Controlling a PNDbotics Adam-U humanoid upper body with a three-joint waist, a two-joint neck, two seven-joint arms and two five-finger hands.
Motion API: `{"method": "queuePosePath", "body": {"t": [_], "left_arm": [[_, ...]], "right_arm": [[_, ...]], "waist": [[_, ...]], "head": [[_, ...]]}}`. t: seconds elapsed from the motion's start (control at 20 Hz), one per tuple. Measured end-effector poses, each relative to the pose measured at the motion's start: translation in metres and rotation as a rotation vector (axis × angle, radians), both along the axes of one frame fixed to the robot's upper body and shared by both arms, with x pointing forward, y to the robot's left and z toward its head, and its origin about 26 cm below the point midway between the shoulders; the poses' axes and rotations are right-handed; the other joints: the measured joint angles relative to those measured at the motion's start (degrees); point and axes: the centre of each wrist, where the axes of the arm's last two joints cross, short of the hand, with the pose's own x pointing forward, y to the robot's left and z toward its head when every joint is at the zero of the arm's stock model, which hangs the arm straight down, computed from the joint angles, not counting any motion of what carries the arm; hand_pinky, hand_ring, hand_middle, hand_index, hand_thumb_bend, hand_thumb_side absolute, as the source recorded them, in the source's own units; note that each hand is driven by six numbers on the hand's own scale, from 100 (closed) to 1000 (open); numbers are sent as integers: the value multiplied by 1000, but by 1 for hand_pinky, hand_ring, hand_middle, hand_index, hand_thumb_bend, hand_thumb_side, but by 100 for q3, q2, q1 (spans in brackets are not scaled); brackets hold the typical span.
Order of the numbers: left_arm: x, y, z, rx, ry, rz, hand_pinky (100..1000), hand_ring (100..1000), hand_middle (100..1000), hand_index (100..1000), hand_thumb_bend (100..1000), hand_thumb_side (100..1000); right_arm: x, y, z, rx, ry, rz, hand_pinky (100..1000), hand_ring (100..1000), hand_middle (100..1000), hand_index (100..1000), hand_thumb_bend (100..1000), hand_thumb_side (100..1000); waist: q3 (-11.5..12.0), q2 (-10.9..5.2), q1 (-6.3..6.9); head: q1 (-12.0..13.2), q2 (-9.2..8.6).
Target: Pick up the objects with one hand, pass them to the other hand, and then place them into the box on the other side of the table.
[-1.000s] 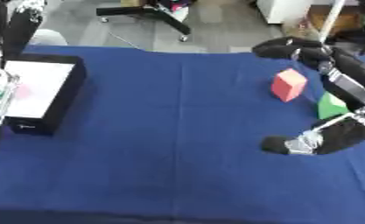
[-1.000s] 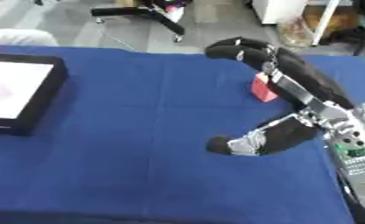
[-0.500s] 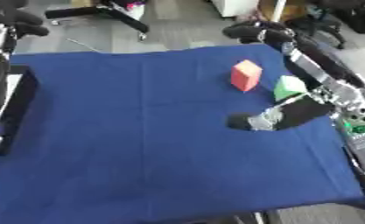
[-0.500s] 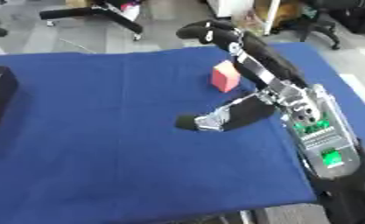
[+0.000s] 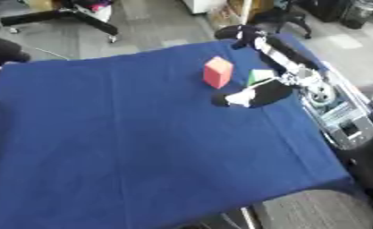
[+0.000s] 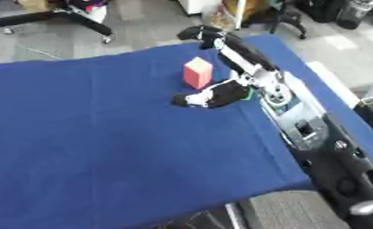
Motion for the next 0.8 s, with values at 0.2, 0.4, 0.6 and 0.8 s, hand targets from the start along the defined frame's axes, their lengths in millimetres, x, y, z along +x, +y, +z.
{"method": "queuePosePath", "body": {"t": [0.2,0.4,0.6,0.8], "left_arm": [[-1,-6,-2,-1,-8,-35,920,634,597,822,257,807],[-1,-11,-3,-8,-8,-57,920,631,595,819,251,816],[-1,-13,-3,-5,-8,-70,920,628,592,816,247,821],[-1,-16,-3,3,-9,-80,920,626,590,814,241,830]], "right_arm": [[25,-21,-14,-1,69,-88,864,1000,951,906,720,402],[49,-41,-30,2,142,-197,874,1000,968,909,723,399],[64,-60,-42,-2,153,-337,880,1000,966,908,724,407],[72,-76,-53,-13,117,-483,884,1000,960,907,719,415]], "waist": [[97,39,57],[210,64,121],[321,74,172],[439,110,207]], "head": [[-145,0],[-295,0],[-452,0],[-594,0]]}}
